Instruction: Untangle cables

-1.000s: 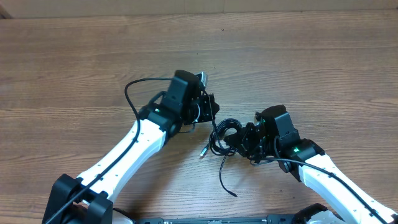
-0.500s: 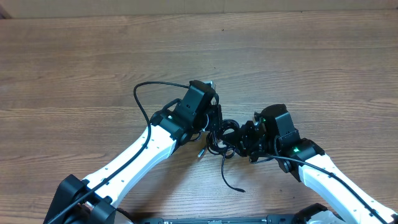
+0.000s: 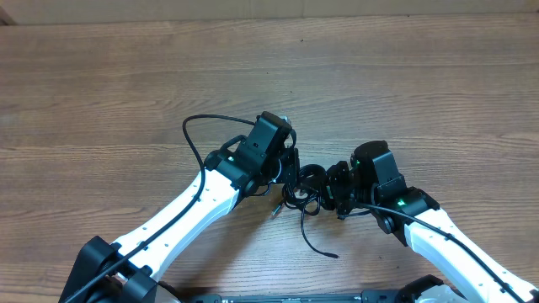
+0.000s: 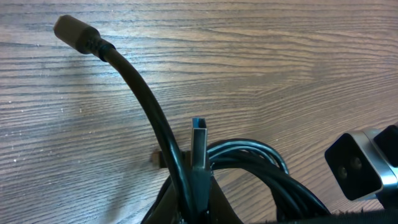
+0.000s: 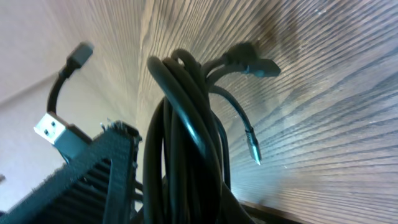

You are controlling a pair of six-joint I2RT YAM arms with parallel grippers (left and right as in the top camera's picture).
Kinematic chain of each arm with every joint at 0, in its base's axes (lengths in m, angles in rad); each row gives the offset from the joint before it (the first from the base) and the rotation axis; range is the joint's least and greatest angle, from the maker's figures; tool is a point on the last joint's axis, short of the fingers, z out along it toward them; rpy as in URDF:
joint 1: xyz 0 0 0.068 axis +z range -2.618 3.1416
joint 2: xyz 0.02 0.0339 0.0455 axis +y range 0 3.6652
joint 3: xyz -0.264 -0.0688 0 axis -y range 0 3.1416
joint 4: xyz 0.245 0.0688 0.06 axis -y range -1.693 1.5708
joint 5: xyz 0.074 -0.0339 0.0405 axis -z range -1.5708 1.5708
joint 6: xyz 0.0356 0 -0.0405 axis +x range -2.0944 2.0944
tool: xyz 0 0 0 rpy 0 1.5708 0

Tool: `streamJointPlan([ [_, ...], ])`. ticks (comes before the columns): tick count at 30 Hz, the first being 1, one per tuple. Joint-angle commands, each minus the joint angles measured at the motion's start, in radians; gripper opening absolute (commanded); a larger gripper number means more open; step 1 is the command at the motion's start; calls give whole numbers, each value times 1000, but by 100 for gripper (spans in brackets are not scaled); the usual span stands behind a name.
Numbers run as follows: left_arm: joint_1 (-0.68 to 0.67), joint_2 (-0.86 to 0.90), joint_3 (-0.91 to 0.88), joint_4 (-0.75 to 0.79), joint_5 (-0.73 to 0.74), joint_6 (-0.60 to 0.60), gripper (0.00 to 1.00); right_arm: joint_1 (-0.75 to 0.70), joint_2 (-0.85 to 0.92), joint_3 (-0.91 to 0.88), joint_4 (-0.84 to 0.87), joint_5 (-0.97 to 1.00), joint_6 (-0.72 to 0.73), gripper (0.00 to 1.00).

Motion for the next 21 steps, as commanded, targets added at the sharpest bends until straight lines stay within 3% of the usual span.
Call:
streamJointPlan([
  [1, -10, -27, 18, -7, 32, -10, 4, 3, -2, 14, 14, 76, 106, 20],
  [5, -10, -27, 18, -6, 56, -26, 4, 3, -2, 14, 20, 103, 166, 25],
  [21, -66, -27, 17, -41, 76, -27, 4, 3, 1, 14, 80, 141, 188, 24],
])
